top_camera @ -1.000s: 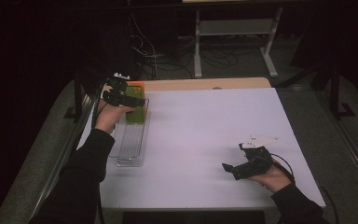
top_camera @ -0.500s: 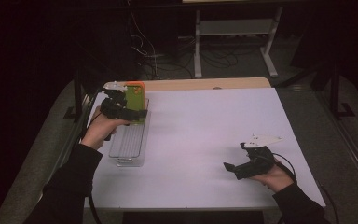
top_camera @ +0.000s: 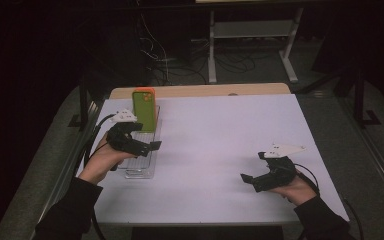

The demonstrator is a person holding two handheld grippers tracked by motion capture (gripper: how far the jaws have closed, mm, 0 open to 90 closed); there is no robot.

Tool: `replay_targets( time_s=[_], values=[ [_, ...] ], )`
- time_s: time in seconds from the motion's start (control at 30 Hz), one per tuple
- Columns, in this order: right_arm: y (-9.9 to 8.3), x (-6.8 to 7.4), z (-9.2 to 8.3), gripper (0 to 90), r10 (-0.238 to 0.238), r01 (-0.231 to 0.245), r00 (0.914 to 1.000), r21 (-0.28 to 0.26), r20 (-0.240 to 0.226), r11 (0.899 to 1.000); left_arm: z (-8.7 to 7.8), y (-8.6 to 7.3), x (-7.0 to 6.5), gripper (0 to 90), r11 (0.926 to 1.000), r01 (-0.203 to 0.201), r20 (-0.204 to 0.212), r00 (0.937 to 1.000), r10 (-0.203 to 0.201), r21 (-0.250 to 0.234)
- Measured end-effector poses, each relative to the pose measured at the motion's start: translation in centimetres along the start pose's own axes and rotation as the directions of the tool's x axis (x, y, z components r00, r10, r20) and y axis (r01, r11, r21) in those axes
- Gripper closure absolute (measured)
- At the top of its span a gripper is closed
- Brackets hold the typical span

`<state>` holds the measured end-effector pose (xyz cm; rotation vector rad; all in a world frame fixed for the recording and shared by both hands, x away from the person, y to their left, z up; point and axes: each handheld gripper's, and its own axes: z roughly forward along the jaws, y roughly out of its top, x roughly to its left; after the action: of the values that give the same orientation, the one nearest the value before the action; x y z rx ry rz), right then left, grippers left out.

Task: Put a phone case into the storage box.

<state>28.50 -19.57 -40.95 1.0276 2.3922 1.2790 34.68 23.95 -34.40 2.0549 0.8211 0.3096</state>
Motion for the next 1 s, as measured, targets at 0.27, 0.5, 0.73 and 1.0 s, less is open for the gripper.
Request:
replay_targets(
  time_s=[0.27,0.5,0.73,1.0],
  values=[
    [0.0,0.1,-0.1,0.0,-0.006,0.006,1.0000,0.002,-0.001,1.000,-0.2,-2.6,-1.6,0.0,0.9991,-0.042,0.031,0.9986,0.042,0.003],
    [0.1,0.1,-0.2,0.0,-0.010,0.010,0.9999,-0.006,-0.011,1.000,-0.6,-4.7,-2.4,0.0,0.9979,-0.064,0.065,0.9958,0.064,-0.012],
    [0.1,0.1,-0.3,0.0,-0.015,0.015,0.9998,-0.008,-0.015,1.000,-0.7,-6.6,-2.9,0.0,0.9968,-0.080,0.071,0.9943,0.080,0.002],
    [0.0,0.1,-0.4,0.0,-0.006,0.006,0.9999,-0.010,-0.013,1.000,-0.7,-7.4,-2.9,0.0,0.9972,-0.074,0.083,0.9939,0.073,0.012]
  ],
)
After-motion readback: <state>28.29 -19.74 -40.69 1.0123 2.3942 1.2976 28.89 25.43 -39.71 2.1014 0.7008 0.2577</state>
